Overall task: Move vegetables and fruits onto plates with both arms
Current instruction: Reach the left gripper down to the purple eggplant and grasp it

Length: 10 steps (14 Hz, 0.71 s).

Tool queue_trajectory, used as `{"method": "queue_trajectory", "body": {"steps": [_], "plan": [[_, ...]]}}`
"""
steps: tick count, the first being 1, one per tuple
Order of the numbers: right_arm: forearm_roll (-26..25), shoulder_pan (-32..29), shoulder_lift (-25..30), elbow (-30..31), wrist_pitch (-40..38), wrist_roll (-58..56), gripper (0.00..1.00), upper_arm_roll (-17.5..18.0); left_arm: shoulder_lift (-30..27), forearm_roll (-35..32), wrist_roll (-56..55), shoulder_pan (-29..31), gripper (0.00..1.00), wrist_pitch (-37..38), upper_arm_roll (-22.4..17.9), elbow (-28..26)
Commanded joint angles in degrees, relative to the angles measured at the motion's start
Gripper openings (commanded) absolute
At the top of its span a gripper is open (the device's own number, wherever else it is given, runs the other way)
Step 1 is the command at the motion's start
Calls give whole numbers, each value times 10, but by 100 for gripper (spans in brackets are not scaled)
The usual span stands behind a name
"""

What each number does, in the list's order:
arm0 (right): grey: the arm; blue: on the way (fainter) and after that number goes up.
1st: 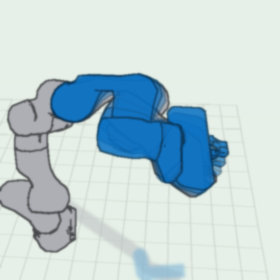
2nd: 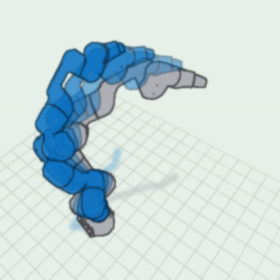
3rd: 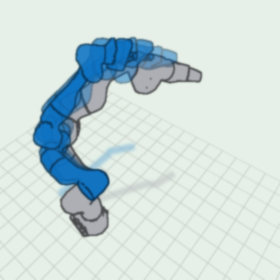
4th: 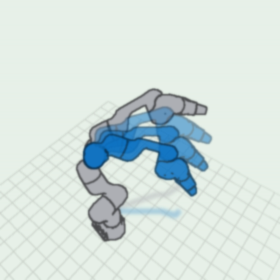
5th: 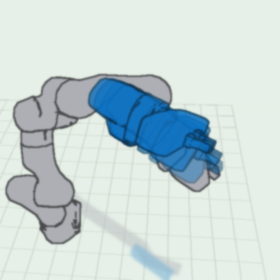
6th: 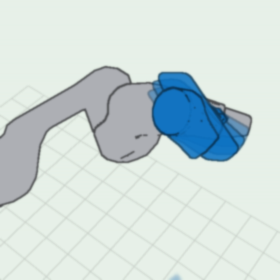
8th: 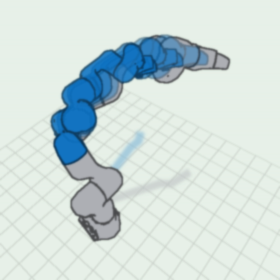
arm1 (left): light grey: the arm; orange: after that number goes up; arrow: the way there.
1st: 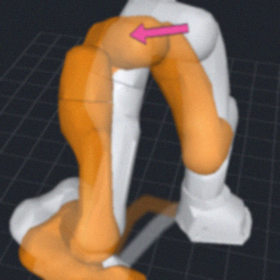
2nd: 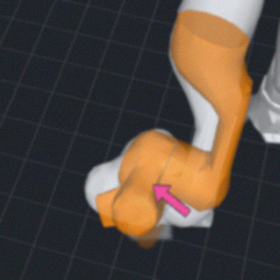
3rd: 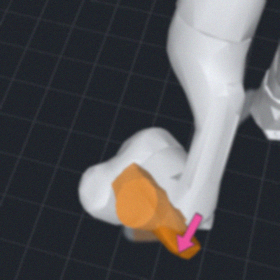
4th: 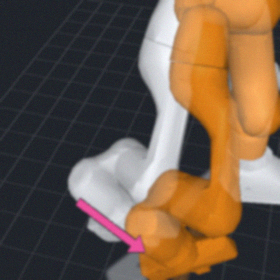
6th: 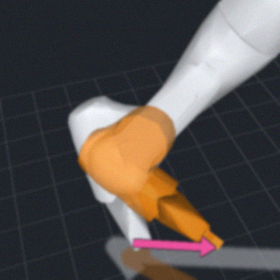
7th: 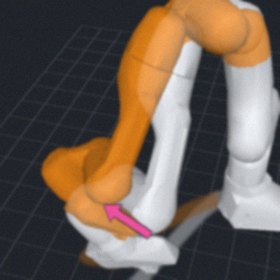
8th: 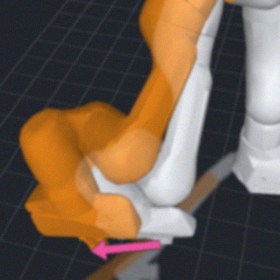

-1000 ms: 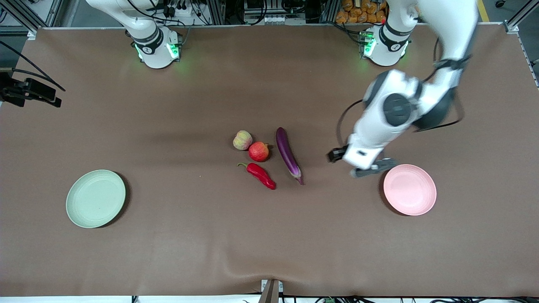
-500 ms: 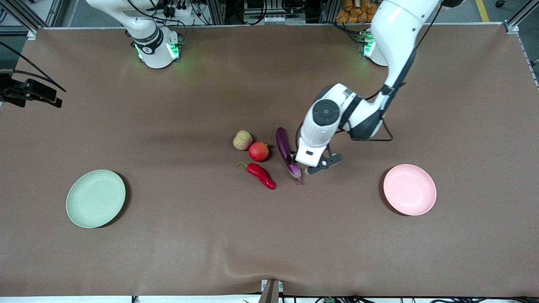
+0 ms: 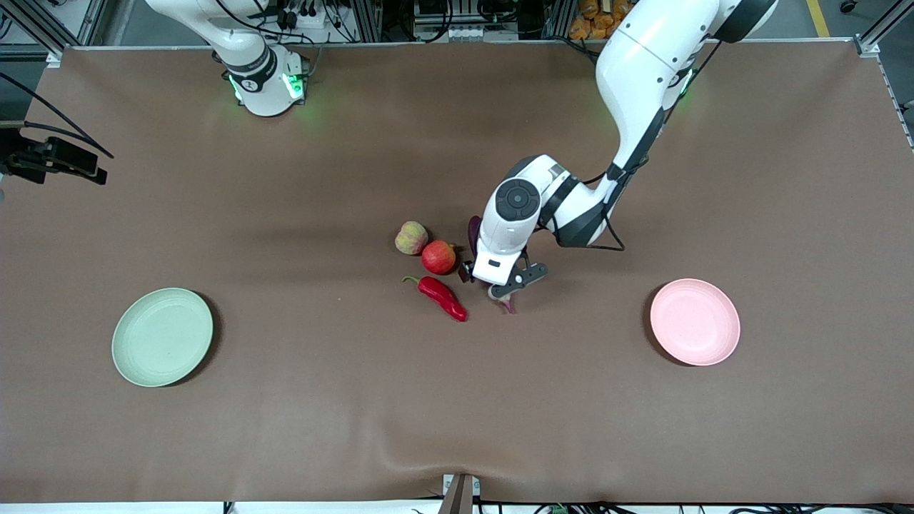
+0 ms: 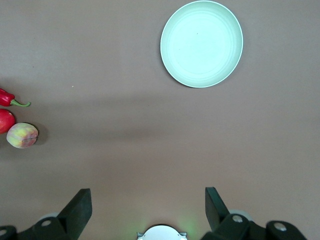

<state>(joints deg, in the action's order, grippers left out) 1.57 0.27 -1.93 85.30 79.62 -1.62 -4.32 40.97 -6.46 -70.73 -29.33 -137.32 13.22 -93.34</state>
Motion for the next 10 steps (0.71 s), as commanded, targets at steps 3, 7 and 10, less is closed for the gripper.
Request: {"method": "queue_trajectory", "body": {"steps": [3,7,10], "plan": [[11,-13,3,2,-3,5,100,7,16,-24,-12,-6,89,-3,-3,12],[11,-13,3,1,-3,5,100,7,27,-23,-17,-13,82,-5,-3,13],[6,-6,-3,0,-1,-2,100,7,31,-23,-25,-14,66,-11,-3,12]]}}
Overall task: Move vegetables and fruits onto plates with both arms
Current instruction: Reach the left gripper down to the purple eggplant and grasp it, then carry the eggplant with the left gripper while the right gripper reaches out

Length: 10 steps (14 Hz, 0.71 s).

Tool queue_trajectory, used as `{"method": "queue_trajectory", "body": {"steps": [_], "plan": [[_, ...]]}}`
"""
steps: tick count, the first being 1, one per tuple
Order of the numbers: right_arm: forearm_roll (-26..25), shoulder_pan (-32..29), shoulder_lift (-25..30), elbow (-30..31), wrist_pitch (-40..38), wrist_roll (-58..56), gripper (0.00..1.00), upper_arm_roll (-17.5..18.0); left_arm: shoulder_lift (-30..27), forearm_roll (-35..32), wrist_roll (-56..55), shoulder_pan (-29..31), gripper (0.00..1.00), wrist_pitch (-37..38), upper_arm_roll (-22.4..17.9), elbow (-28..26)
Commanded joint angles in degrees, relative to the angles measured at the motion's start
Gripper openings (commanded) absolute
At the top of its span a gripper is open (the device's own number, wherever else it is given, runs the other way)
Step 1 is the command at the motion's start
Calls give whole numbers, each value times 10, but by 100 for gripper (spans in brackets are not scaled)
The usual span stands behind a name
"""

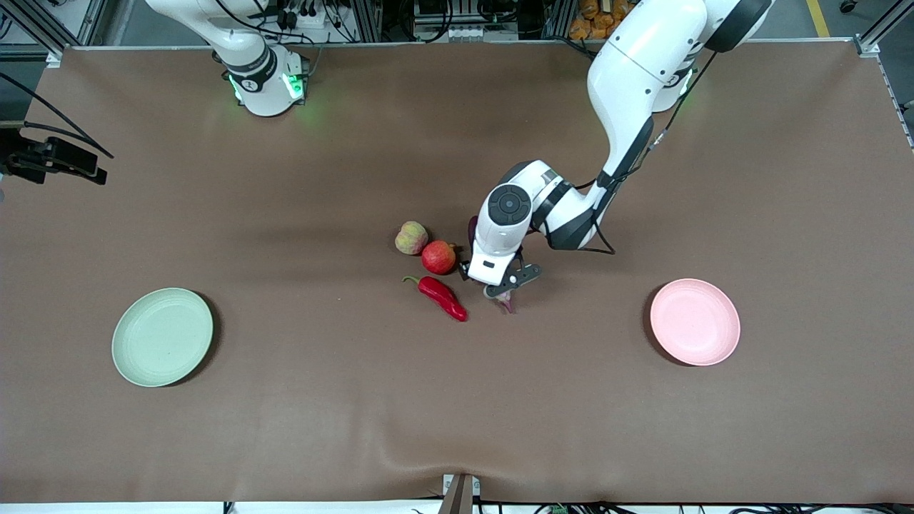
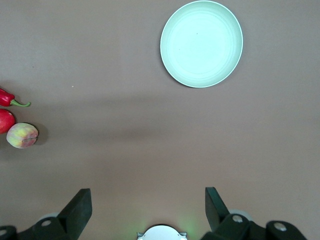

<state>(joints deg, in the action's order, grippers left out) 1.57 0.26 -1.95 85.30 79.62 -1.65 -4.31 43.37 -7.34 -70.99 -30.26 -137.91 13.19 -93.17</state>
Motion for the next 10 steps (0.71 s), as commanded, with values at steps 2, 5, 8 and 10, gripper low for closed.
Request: {"method": "queue_trajectory", "body": {"steps": [2,5,8,10], "plan": [[3,1,-4,-3,-1,-1,100,10,8,-16,-28,-4,21,-5,-3,10],[4,2,-18,-5,-1,-2,100,10,0,-51,-20,4,0,0,-4,5],[4,-1,-37,-4,-2,-2,100,10,-55,-56,32,40,0,66,-4,6],[4,2,-49,-4,-2,-1,100,10,-100,-52,133,94,0,127,2,5]]}}
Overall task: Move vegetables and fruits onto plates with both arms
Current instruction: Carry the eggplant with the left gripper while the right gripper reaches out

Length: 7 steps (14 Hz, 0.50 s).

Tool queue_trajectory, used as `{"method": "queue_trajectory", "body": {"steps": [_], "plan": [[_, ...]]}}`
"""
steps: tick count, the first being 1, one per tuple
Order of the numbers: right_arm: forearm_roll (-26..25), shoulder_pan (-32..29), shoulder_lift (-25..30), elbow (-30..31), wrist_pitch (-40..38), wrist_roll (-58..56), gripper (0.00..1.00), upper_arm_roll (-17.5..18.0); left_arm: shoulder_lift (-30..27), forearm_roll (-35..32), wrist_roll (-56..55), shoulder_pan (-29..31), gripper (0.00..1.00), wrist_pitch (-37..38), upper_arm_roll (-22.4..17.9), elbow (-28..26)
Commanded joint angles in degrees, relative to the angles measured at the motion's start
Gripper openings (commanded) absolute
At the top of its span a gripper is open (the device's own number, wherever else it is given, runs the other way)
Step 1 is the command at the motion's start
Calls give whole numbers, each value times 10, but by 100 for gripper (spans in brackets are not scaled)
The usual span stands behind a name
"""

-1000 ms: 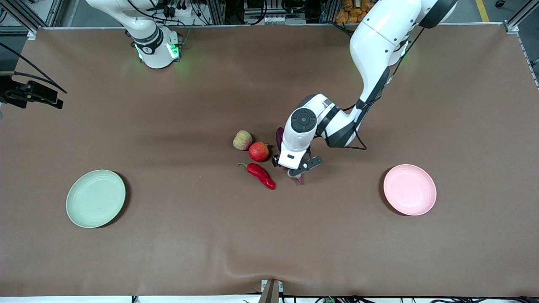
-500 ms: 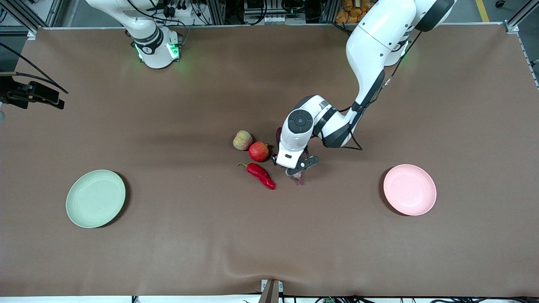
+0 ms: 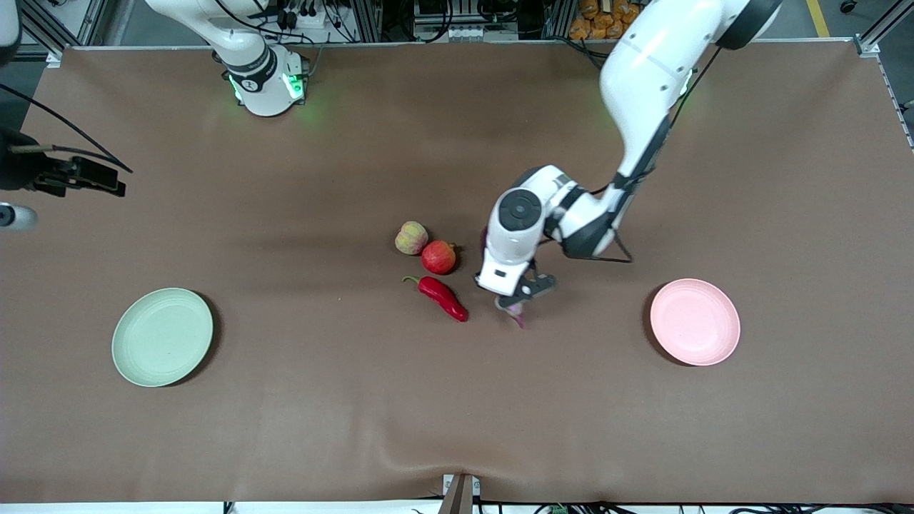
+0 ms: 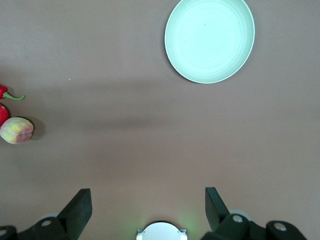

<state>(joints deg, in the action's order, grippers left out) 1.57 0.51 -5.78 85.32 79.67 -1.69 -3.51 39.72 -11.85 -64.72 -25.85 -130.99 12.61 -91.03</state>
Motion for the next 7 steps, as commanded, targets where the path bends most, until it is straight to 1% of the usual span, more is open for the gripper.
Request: {"method": "queue_trajectory", "body": {"steps": [1,4,6,7], "plan": [[5,5,-15,-3,-4,-1,100,3,-80,-1,83,73,0,71,9,-19],[19,40,-15,-3,-29,8,100,3,-104,-1,118,121,0,91,9,-26],[25,65,-35,-3,-29,39,100,3,-113,-1,198,169,0,123,10,-28],[43,80,-49,-3,-27,72,100,3,-120,-1,240,191,0,136,9,-36]]}}
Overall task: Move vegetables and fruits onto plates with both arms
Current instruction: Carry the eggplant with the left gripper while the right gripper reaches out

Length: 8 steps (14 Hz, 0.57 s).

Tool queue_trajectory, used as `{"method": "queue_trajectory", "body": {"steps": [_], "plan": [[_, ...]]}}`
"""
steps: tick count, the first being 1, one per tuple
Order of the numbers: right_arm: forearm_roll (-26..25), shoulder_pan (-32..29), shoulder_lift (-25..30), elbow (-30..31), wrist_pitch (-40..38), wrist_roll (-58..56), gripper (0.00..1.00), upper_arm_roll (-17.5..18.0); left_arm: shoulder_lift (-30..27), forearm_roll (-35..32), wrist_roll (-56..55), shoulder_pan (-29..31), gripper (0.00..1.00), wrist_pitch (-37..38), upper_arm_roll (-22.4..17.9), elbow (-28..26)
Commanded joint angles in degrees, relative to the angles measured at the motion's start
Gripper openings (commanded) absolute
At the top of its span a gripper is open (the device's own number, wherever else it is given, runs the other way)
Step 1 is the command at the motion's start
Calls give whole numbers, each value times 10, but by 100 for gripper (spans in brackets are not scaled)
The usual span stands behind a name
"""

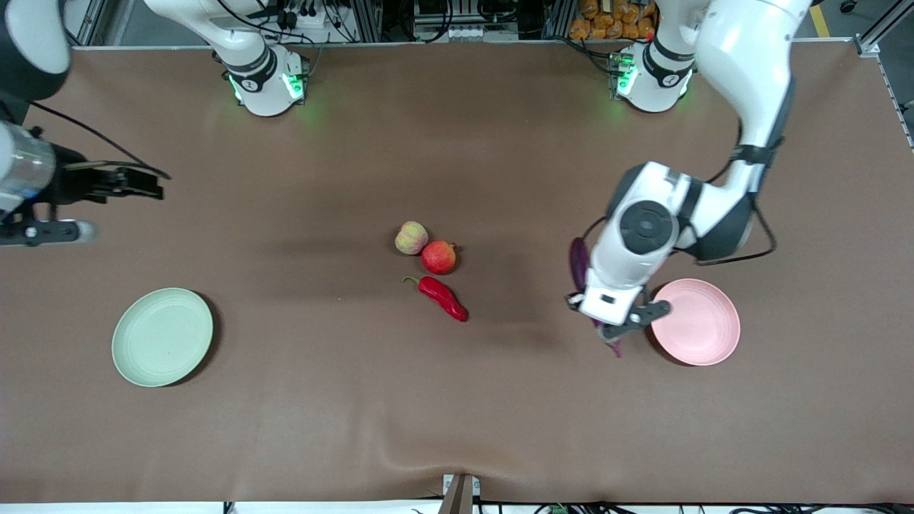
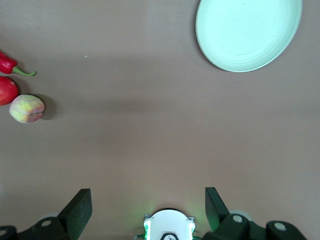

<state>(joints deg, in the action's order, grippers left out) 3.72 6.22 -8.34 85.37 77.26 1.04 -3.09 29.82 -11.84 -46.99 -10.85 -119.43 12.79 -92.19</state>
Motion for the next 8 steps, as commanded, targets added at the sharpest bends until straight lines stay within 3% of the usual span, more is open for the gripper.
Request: {"method": "queue_trajectory", "body": {"steps": [1,3,8], "plan": [[43,36,-39,-5,-1,75,100,-2,-33,-1,102,68,0,24,7,-36],[68,60,-62,-1,17,89,100,-2,-44,-1,187,121,0,23,8,-74],[101,108,-103,19,54,131,100,-2,-23,-1,324,211,0,2,8,-92]]}}
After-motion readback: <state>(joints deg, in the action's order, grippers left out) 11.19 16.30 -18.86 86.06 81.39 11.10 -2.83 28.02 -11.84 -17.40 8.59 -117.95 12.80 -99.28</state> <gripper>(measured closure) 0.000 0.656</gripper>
